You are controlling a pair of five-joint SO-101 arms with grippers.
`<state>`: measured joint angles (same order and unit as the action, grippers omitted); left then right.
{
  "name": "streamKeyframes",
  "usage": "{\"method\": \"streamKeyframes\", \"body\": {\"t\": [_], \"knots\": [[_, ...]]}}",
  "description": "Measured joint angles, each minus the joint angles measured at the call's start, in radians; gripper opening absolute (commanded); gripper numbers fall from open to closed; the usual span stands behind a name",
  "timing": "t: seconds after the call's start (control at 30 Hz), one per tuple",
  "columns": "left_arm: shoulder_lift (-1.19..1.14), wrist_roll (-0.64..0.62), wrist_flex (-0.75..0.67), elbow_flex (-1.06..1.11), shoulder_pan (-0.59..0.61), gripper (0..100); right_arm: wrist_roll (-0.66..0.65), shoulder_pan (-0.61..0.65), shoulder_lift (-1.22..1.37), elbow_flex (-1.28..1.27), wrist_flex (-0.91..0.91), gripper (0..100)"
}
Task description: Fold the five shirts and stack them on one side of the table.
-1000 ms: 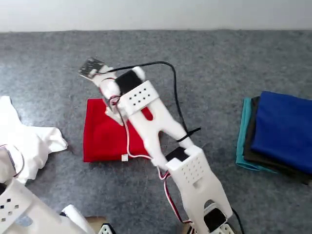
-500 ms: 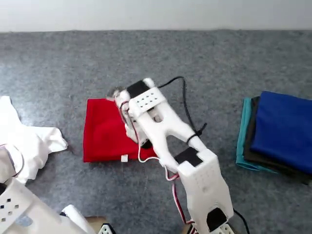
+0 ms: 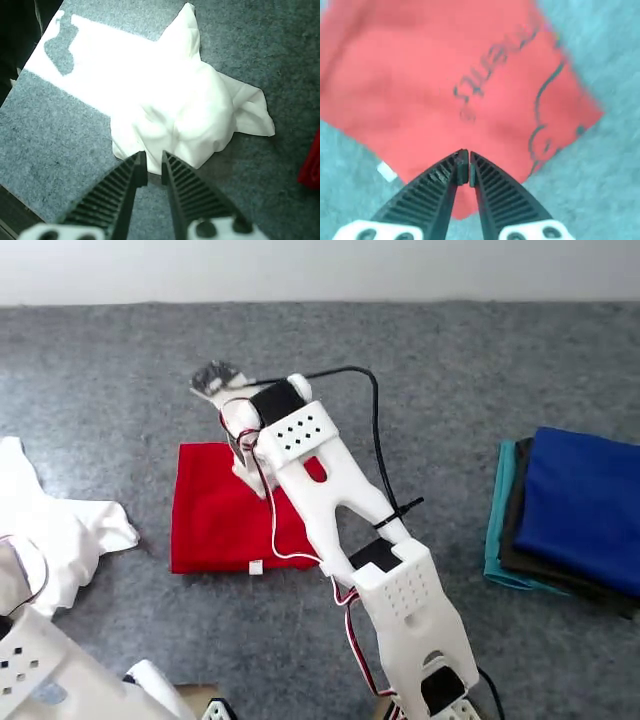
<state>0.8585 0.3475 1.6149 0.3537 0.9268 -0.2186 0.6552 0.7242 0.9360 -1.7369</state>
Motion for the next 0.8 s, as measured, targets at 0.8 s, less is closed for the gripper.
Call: {"method": "streamKeyframes", "body": {"t": [0.8], "knots": [[0.000,0.000,0.000,0.000,0.000,6,-0.017,-0.103,0.295,0.183,0.215,1.2]]}}
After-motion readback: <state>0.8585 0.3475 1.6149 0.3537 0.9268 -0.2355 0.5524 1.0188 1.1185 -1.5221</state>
